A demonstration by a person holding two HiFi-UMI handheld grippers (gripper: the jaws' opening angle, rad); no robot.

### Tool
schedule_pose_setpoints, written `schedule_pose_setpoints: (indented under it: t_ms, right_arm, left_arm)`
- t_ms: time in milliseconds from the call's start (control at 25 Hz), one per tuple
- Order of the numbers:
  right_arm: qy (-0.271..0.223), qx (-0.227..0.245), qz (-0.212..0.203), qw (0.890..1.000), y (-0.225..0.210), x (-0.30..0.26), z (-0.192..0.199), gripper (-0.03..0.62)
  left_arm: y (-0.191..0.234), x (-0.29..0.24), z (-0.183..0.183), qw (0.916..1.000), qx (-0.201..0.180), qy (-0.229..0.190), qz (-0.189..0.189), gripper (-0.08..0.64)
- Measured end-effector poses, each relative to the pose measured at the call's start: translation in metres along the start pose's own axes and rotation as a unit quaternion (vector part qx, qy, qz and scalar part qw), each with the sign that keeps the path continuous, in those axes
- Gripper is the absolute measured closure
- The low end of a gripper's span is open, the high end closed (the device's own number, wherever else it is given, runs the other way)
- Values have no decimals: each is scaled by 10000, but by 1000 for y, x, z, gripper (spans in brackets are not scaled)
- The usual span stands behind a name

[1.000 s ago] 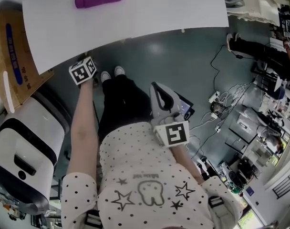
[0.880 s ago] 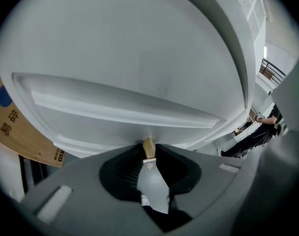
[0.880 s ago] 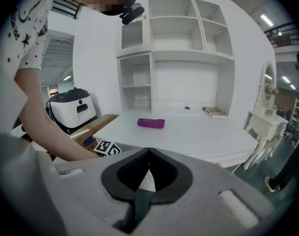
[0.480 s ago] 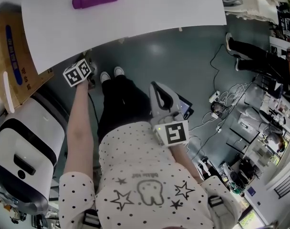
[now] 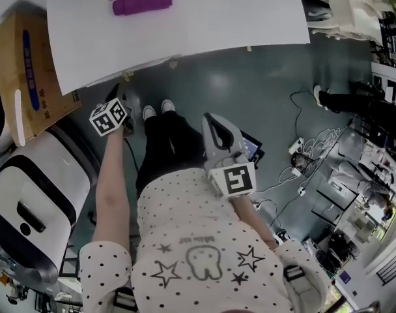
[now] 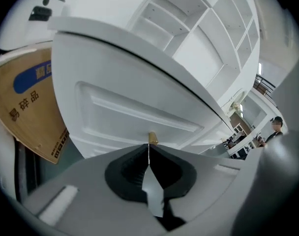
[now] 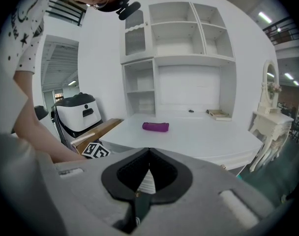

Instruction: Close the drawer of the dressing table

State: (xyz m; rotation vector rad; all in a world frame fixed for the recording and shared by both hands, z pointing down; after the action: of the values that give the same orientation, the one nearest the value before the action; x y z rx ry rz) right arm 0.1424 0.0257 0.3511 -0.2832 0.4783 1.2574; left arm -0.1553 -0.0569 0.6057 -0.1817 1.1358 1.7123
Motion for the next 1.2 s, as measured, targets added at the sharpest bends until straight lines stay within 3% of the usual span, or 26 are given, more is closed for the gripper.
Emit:
schedule_pose_setpoints:
  t_ms: [240,560,1200]
  right_arm:
    - [-153,-66,-122,9998,2,2,4,589]
    - [-401,-206,-297,9985,-1,7,-4,589]
    - [-699,-405,-578,9950,-10,6,-15,589]
  left_arm:
    - [-9,25,-17,9979,-336,-512,-204,566]
    - [-58,43,-37,9921,-1072,-642,-89,566]
    - [-120,88,-75,9761,-1542,-1512,-251,567]
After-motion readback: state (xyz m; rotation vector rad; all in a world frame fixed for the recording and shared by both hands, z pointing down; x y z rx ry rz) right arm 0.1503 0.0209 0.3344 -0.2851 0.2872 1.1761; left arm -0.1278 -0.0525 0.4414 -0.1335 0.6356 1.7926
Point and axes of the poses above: the fingertips, and each gripper's own axes: x backward along the fingers, y to its left, z out of its underside, the point moved 10 cm from there along x, backward along the fingers, and after that the axes turned 11 degrees about z, right-handed, at the moved point
